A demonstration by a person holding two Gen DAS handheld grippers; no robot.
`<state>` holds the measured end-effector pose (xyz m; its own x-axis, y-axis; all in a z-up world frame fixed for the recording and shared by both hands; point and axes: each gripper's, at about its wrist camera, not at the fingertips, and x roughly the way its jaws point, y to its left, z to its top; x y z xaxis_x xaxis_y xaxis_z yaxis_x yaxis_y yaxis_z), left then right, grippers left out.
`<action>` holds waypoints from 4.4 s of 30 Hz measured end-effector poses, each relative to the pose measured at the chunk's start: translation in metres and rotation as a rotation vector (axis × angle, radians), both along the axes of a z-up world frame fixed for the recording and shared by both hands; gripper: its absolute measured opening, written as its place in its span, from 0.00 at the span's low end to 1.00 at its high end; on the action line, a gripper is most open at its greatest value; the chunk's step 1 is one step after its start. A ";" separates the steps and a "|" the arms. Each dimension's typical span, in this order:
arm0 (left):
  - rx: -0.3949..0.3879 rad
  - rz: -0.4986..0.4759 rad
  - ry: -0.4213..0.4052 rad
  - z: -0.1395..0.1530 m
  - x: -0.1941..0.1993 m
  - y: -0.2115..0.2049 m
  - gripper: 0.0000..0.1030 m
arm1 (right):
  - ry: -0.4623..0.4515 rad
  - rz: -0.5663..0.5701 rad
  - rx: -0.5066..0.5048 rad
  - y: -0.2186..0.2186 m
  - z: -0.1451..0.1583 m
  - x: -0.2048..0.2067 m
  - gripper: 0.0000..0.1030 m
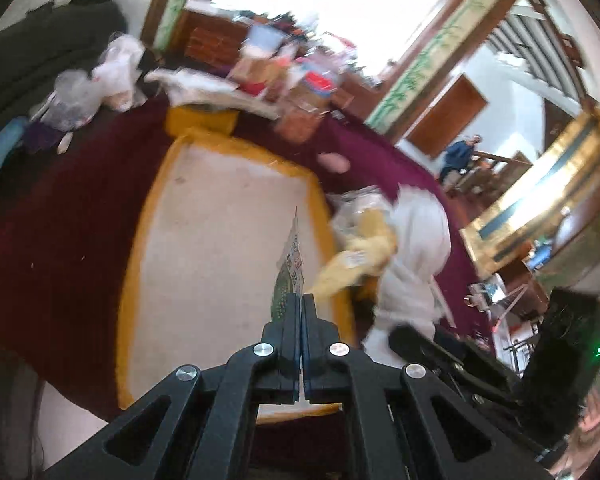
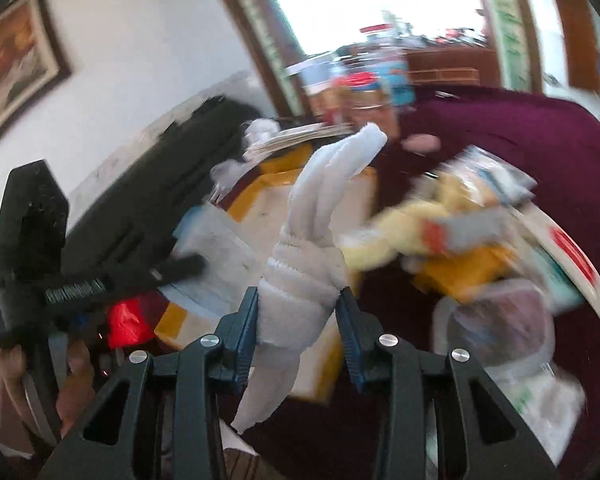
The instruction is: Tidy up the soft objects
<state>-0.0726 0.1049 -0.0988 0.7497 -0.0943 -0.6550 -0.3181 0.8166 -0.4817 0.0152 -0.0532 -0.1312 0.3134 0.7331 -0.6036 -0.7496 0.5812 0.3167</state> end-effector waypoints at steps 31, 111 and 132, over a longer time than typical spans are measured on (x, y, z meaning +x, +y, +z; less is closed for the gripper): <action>0.242 0.183 0.038 -0.015 -0.003 -0.004 0.75 | -0.034 0.007 0.039 -0.045 -0.004 -0.033 0.84; 0.105 -0.219 0.017 -0.034 0.055 -0.124 0.88 | 0.343 -0.380 0.034 -0.200 -0.084 0.031 0.75; 0.115 -0.397 0.347 -0.088 0.181 -0.141 0.95 | 0.180 -0.265 -0.110 -0.152 -0.075 0.021 0.83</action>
